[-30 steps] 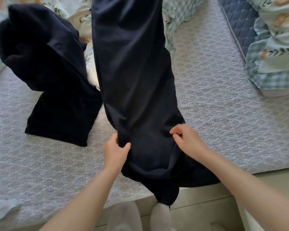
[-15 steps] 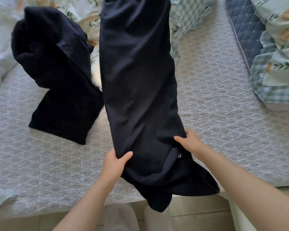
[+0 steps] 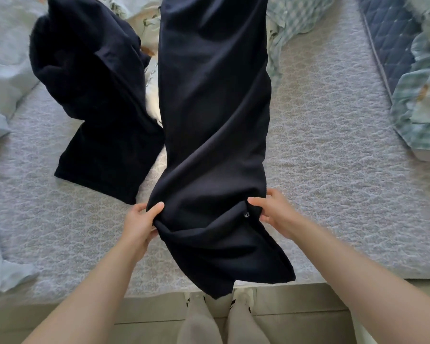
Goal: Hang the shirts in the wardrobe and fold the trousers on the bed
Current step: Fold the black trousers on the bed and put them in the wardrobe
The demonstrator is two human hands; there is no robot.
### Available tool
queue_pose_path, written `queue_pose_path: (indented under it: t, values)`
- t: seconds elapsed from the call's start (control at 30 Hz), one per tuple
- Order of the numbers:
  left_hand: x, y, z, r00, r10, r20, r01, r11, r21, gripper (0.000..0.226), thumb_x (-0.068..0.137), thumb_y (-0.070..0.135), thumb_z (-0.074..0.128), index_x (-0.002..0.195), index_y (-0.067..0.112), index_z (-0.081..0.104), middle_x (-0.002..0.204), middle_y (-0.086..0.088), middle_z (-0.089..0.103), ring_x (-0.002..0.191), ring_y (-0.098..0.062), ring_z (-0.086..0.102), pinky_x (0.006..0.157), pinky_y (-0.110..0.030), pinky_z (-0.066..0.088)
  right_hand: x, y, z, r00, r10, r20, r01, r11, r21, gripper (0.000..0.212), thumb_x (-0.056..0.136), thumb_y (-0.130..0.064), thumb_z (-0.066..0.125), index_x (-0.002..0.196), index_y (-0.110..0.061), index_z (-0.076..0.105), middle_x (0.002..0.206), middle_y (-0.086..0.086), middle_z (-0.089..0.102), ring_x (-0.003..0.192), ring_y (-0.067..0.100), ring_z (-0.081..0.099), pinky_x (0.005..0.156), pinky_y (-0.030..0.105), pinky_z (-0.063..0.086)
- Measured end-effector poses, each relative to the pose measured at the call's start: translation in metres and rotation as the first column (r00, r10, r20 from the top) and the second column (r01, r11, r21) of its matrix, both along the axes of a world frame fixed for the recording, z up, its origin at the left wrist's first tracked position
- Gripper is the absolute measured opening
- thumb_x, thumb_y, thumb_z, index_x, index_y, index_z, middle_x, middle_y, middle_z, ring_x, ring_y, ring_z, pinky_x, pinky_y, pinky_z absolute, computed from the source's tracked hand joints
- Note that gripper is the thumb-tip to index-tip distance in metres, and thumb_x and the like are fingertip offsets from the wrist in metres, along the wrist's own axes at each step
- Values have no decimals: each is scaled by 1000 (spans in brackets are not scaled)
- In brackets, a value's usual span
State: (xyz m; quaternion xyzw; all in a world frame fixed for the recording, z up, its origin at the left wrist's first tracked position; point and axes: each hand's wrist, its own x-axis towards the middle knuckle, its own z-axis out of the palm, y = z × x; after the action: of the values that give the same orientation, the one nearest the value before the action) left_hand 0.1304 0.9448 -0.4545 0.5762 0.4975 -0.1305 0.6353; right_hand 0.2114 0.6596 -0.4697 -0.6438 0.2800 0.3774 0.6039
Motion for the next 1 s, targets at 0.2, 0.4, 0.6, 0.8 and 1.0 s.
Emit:
queue_pose_path:
  t: [0.2,0.4,0.6,0.8,1.0]
  values:
    - [-24,-3,-7,961,-269,-69,260,959,-114,28,87,14,72,114,13,65,111,-3,72,103,-18,68,75,-26,55,-15,11,-8,1000,-12,6,12,995,-98,26,86,-5,63,112,-11,63,103,8,72,92,22,70,75,35,57]
    - [-39,-2,-4,959,-281,-40,266,939,-219,33,91,10,65,125,12,60,119,-2,70,109,-18,67,94,-35,52,-15,14,7,997,74,-11,-75,994,-79,24,89,-15,66,113,-13,64,103,3,72,90,14,68,66,24,52]
    - [-38,-15,12,976,-218,12,208,909,-362,32,96,9,58,127,12,57,120,-4,70,111,-21,66,93,-35,51,-24,-5,38,999,-35,-28,37,996,84,24,96,-16,56,118,-10,63,112,9,71,104,24,67,90,35,52]
    - [-42,-31,33,960,-277,47,273,882,-383,26,93,10,62,116,21,58,105,3,75,100,-22,71,89,-44,55,-28,-30,73,998,67,-9,-66,989,130,29,95,-20,59,123,-18,59,114,2,71,103,20,69,80,36,54]
    - [-58,-34,43,853,-520,39,496,787,-367,33,89,-1,65,121,7,60,114,-5,72,105,-22,69,89,-38,56,-32,-56,91,964,191,-183,-167,976,138,38,89,-17,66,125,-9,59,117,12,69,107,31,67,92,49,52]
